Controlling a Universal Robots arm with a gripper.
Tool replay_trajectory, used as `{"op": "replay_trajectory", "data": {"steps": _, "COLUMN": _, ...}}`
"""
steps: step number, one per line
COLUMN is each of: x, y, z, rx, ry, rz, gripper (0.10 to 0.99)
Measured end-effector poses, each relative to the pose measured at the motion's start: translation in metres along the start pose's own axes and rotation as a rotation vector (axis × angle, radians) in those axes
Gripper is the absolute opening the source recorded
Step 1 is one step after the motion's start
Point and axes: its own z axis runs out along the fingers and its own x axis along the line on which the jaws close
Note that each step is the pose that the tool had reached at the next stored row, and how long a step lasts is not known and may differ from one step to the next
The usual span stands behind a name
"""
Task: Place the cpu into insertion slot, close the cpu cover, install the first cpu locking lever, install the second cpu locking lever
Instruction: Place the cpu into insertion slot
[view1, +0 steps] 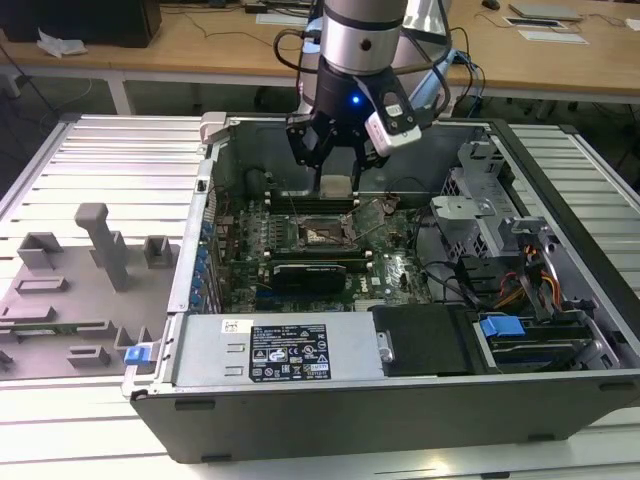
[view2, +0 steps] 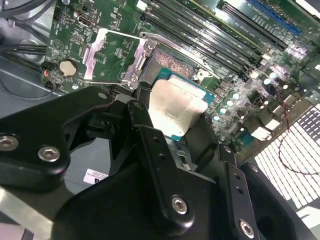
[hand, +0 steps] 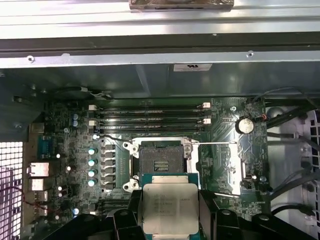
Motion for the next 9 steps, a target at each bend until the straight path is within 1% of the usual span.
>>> {"op": "replay_trajectory", "data": {"steps": 1, "x": 0.0001, "y": 0.0003, "z": 0.0018, "rx": 0.001, "ry": 0.0000, "rz": 0.000, "gripper": 0.537}}
{"op": "replay_trajectory", "data": {"steps": 2, "x": 0.0003, "y": 0.0015, "z": 0.0059, "rx": 0.001, "ry": 0.0000, "rz": 0.000, "gripper": 0.537}}
{"op": "replay_trajectory", "data": {"steps": 5, "x": 0.0004, "y": 0.0037, "z": 0.0123, "rx": 0.001, "ry": -0.0001, "rz": 0.000, "gripper": 0.537}}
{"op": "replay_trajectory", "data": {"steps": 6, "x": 0.0004, "y": 0.0036, "z": 0.0139, "rx": 0.001, "ry": -0.0018, "rz": 0.021, "gripper": 0.537}}
{"op": "replay_trajectory", "data": {"steps": 9, "x": 0.0004, "y": 0.0035, "z": 0.0156, "rx": 0.000, "ry": -0.0064, "rz": 0.074, "gripper": 0.537}}
